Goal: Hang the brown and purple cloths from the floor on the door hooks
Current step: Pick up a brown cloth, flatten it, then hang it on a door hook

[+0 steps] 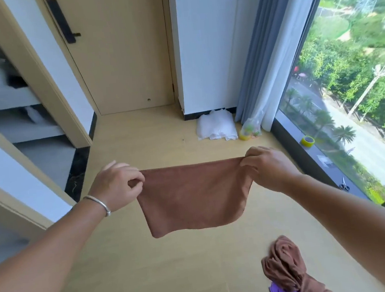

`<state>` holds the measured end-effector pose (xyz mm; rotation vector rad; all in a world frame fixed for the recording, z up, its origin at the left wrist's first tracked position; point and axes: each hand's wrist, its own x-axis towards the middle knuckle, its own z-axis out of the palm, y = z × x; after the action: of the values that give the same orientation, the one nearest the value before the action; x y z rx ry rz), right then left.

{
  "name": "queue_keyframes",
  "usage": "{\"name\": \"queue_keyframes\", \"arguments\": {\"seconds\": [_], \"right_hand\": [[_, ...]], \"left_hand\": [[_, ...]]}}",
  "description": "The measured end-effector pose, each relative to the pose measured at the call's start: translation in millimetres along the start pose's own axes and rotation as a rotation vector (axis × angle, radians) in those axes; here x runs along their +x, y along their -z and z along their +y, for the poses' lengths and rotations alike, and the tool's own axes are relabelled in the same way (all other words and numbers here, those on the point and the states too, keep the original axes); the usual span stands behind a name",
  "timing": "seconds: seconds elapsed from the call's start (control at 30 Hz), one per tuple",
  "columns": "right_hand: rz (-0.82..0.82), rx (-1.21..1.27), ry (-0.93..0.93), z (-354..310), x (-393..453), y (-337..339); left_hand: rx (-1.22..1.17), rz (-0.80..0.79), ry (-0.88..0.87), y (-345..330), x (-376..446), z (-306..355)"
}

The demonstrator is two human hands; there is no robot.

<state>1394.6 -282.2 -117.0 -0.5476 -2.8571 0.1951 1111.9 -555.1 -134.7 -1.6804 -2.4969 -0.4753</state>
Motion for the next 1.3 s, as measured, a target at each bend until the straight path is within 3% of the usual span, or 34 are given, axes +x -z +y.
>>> {"name": "queue_keyframes", "arguments": {"seconds": [0.23,0.5,0.83,1.07,1.17,1.3], "right_hand": [[0.068,0.054,0.053,-53.7,67.3,46.0],[-0.019,-0.199,0.370,-103.0,161.9,71.8],[-0.071,-0.190,0.482,-105.5,313.1,47.4],[0.141,-0.148,0.596,-85.8,447.6,58.7],[0.199,0.022,0.540,-81.9,501.7,55.3],[0.243,0.188,0.456,-82.6,570.0,52.5]], "left_hand": [[-0.001,0.163,0.026,80.8,3.8,-34.1],[0.326,-0.063,-0.026,144.1,25.9,-78.0],[0.361,-0.003,0.037,157.3,104.3,-157.3],[0.364,0.022,0.101,183.2,206.8,-214.6],[0.382,0.041,0.132,187.0,257.0,-235.9],[0.277,0.263,0.234,185.0,319.5,-260.3]]}}
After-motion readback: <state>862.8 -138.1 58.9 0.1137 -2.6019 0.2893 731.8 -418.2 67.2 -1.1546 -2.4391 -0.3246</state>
